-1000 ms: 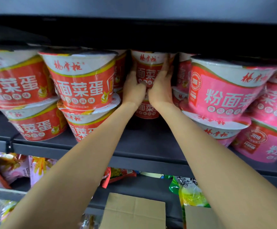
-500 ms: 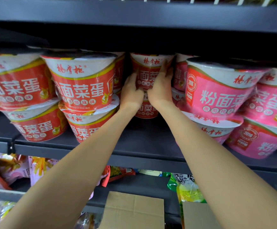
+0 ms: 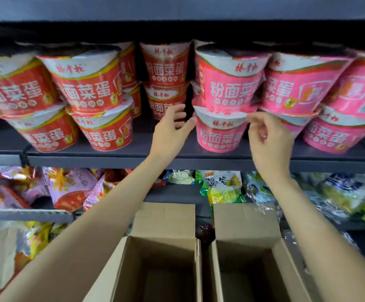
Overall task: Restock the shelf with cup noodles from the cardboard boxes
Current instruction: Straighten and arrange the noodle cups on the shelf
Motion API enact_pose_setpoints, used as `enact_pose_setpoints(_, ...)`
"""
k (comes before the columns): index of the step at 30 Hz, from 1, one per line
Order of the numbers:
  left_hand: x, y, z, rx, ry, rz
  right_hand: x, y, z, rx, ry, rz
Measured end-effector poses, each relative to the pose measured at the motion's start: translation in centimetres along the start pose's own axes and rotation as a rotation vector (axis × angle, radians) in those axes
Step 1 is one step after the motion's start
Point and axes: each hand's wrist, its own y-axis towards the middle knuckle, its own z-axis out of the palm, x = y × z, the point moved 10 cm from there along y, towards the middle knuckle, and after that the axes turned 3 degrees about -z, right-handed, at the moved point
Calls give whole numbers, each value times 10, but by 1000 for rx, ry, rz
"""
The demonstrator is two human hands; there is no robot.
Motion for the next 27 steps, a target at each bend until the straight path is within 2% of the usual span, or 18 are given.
enact_pose_setpoints(2, 9, 3, 21, 56, -110, -160, -32, -1, 13, 115, 144, 234)
enact_pose_setpoints(4, 5, 8, 40, 80, -209, -201, -42, -1, 33, 231, 356, 411)
enact_pose_setpoints(5, 2, 11, 47, 80, -235, -197, -42, 1, 39, 258, 394, 437)
enact_pose_setpoints(10, -3, 20, 46, 43, -127, -104, -25, 7, 47, 281, 280, 300)
enact_pose_setpoints(14, -4, 18, 25, 90, -63, -32, -19, -3, 55, 393, 299, 229)
enact_pose_setpoints(17, -25, 20, 14, 88, 76, 60, -17, 11, 44, 338, 245, 231)
enact_pose_setpoints(19, -42, 28, 16, 123, -25, 90, -8, 26, 40, 324, 253, 216)
enact_pose_setpoints(22, -52, 42, 24, 180, -165, 73, 1, 41, 50, 388, 369, 209)
enact_pose_setpoints(27, -40, 35, 11, 31, -242, 69, -3, 46, 58, 470, 395, 201)
